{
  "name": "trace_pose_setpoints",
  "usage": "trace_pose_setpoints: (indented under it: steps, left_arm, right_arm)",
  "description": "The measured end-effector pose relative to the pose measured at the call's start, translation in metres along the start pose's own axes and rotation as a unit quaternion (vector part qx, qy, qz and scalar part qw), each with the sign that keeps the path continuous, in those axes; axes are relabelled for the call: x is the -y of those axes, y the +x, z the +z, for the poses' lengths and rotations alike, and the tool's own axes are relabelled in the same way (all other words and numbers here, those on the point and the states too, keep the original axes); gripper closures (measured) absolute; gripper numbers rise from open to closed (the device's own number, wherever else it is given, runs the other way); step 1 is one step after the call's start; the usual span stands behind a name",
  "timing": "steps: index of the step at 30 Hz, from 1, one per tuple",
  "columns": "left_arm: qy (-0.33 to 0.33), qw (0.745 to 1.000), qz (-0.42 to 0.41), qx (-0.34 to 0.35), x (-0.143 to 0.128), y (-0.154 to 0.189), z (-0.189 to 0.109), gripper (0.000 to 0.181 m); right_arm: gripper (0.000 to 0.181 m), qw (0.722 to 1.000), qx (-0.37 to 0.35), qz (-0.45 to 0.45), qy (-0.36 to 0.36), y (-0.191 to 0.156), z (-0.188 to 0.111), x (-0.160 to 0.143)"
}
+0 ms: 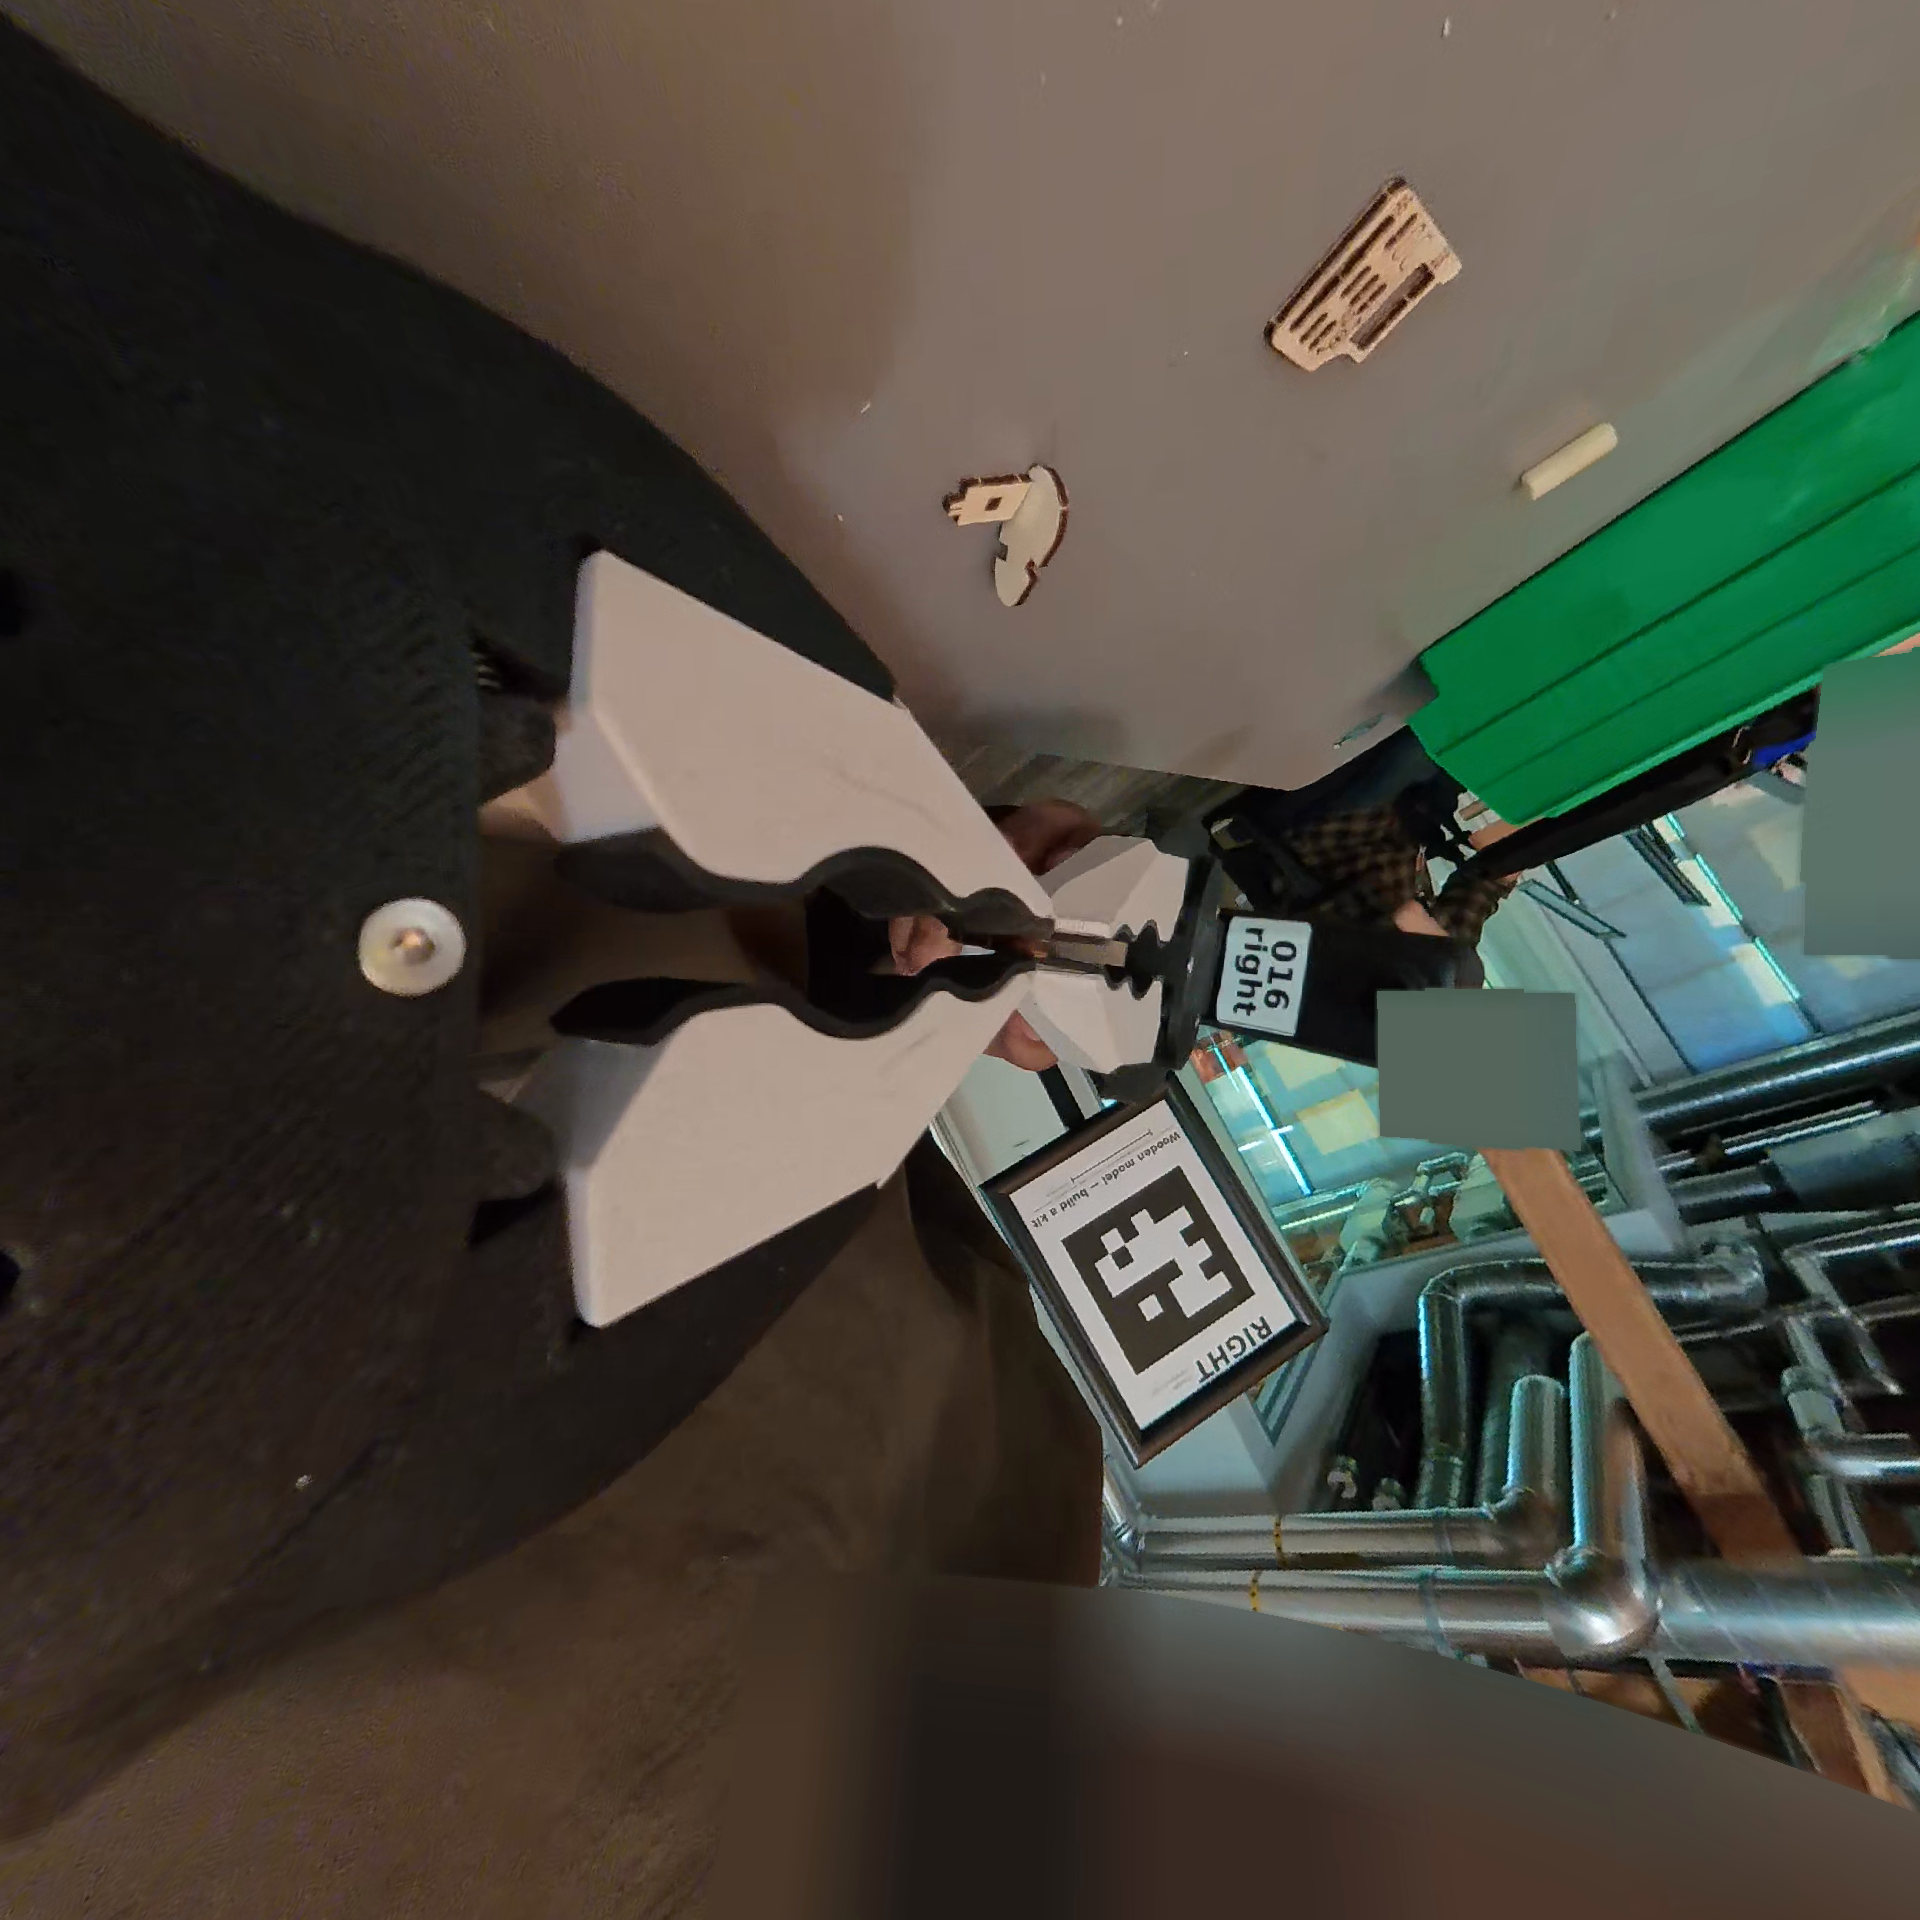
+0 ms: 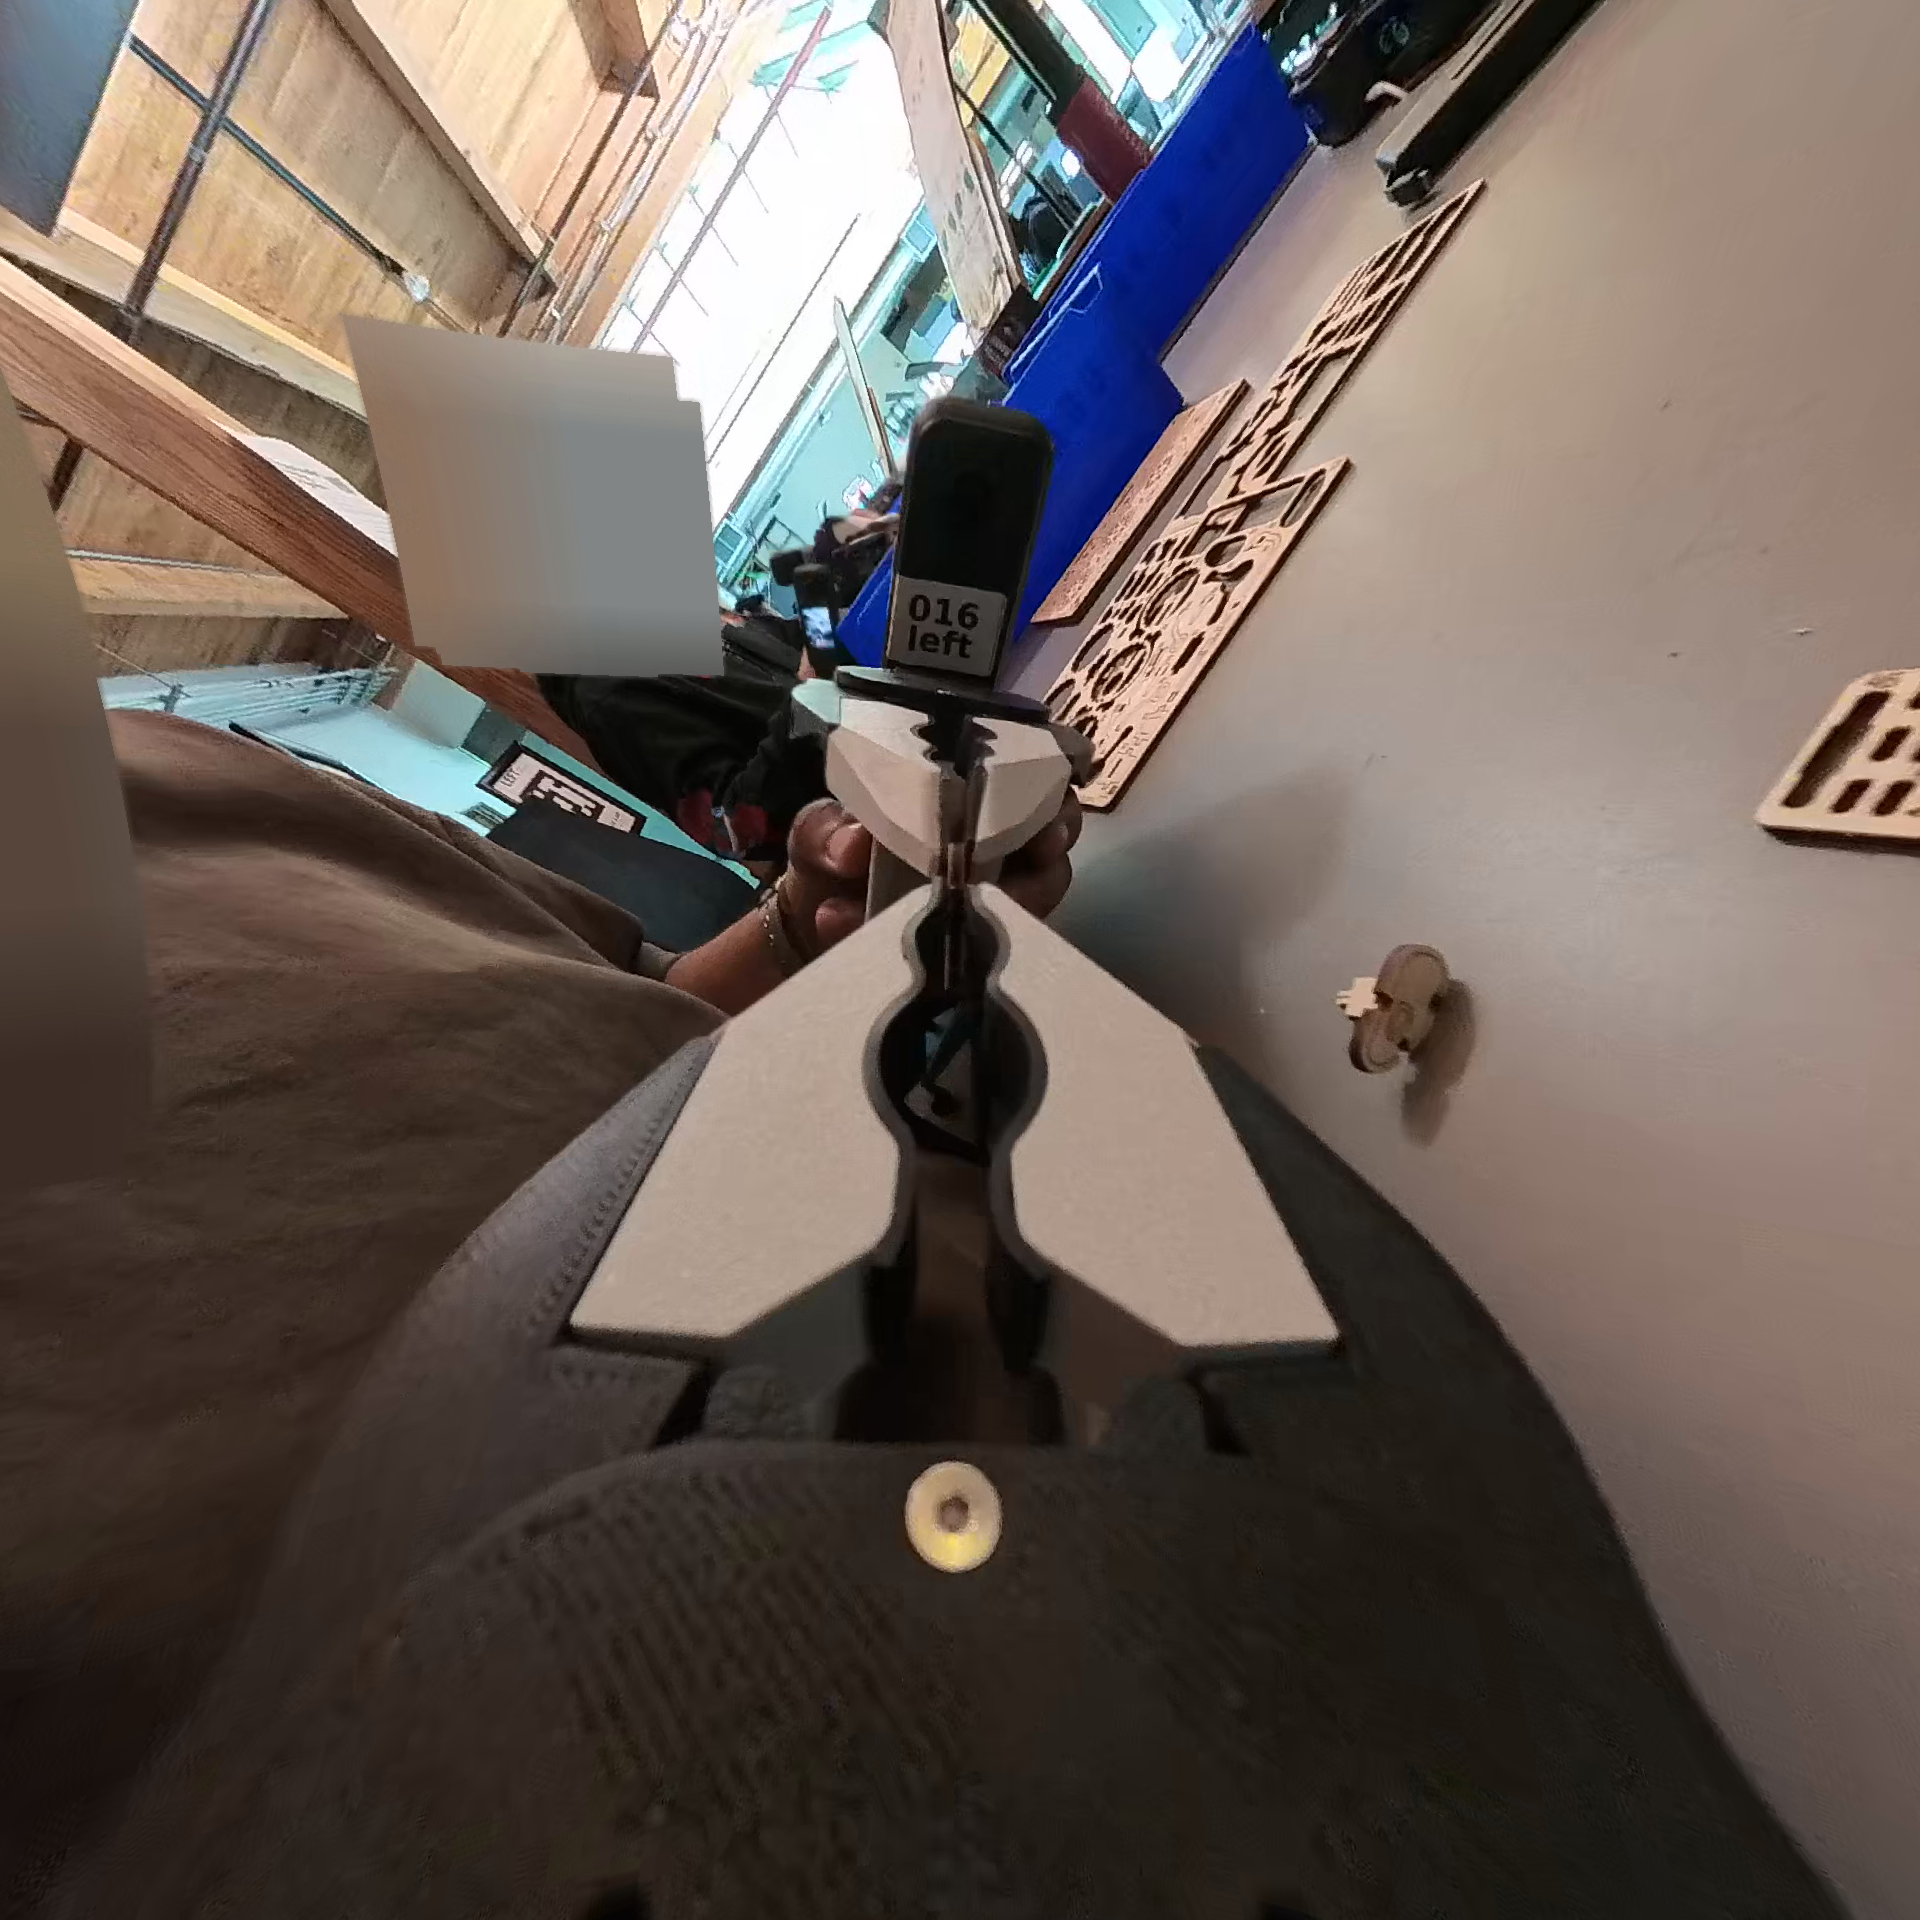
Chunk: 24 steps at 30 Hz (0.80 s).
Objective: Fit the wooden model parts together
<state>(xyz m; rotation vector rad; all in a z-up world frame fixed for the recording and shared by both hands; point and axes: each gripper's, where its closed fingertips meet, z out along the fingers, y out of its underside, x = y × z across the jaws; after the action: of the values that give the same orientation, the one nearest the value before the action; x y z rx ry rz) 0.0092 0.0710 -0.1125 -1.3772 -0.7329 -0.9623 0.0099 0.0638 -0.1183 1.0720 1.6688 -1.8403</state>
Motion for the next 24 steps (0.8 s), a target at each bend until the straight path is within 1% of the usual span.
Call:
trace_pose_setpoints:
  steps: [1, 4, 8, 11, 14, 16, 19, 21, 24]
  left_arm:
    - [-0.001, 1.0, 0.0, 0.003, -0.001, -0.001, 0.0, 0.181]
    - [0.002, 1.0, 0.005, 0.028, 0.0, -0.007, -0.001, 0.179]
    - [0.02, 0.995, 0.025, 0.097, 0.008, -0.025, -0.012, 0.175]
    - [0.036, 0.988, 0.038, 0.143, 0.013, -0.035, -0.025, 0.174]
    - [0.046, 0.98, 0.051, 0.185, 0.017, -0.042, -0.039, 0.175]
    - [0.05, 0.976, 0.064, 0.203, 0.021, -0.042, -0.046, 0.175]
    - [0.054, 0.972, 0.073, 0.216, 0.024, -0.042, -0.055, 0.175]
    - [0.057, 0.974, 0.055, 0.214, 0.024, -0.044, -0.058, 0.176]
    - [0.059, 0.978, 0.007, 0.198, 0.022, -0.048, -0.062, 0.176]
  right_arm:
    - [0.181, 1.0, -0.003, -0.004, -0.005, 0.001, 0.0, -0.001]
    - [0.181, 1.0, -0.026, -0.006, -0.012, 0.007, 0.001, -0.002]
    - [0.181, 0.997, -0.074, 0.023, -0.011, 0.023, -0.003, -0.003]
    - [0.18, 0.988, -0.153, 0.019, -0.023, 0.039, -0.008, -0.005]
    - [0.18, 0.974, -0.223, 0.007, -0.046, 0.044, -0.007, -0.007]
    - [0.18, 0.959, -0.276, -0.006, -0.068, 0.047, -0.007, -0.009]
    - [0.18, 0.925, -0.362, -0.04, -0.106, 0.054, -0.009, -0.011]
    - [0.18, 0.902, -0.408, -0.064, -0.125, 0.058, -0.01, -0.011]
    - [0.18, 0.873, -0.454, -0.089, -0.152, 0.064, -0.009, -0.016]
